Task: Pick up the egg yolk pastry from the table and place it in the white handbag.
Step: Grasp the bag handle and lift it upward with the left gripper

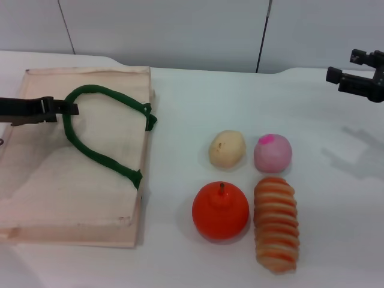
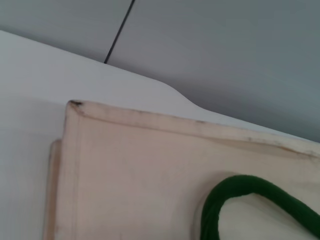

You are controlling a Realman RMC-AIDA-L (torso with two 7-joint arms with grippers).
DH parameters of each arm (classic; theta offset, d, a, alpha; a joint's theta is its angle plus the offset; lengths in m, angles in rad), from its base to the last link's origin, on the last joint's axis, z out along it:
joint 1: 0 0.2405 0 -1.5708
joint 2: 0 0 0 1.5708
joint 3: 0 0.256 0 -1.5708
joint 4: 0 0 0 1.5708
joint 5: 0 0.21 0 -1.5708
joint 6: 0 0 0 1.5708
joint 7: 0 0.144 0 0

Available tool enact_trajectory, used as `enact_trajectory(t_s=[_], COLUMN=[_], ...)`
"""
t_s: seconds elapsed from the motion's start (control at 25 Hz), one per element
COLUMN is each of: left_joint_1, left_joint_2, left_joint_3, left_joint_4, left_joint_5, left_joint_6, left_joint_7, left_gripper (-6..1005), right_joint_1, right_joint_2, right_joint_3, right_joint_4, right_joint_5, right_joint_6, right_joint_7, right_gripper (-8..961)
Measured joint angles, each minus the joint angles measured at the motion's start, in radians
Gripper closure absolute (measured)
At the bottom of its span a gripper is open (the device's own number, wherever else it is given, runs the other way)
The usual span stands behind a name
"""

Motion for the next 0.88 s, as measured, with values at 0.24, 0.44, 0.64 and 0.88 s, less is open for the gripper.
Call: enact_trajectory(t_s=[0.24,0.44,0.64,0.88], left_joint_1=[-0.015,-0.027,-0.032,-0.046], left_joint_2=[0.016,0.042,0.049,0.051], left_joint_3=[0.001,0.002,0.002,0.002], left_joint_4=[0.088,0.167,0.199,0.219], left_joint_5=[0.001,0.034,0.063,0.12], left_joint_6=[-0.069,-0.121,-0.15,-0.177], left_joint_7=[0.006,0.001,-0.009,-0.031], left_gripper=[351,352,353,354], right_joint_1=[0.004,0.014,0.015,0.015], right_joint_2=[0.004,0.005,0.006,0.007], right_joint_3=[0.0,0.0,0.0,0.0], right_joint_4=[-0.002,0.004,0.004,0.005], right_joint_5=[0.0,0.0,0.0,0.001], right_joint_6=[0.0,0.0,0.0,0.001], right_joint_7=[0.0,0.0,0.0,0.0], right_gripper=[72,72,72,72])
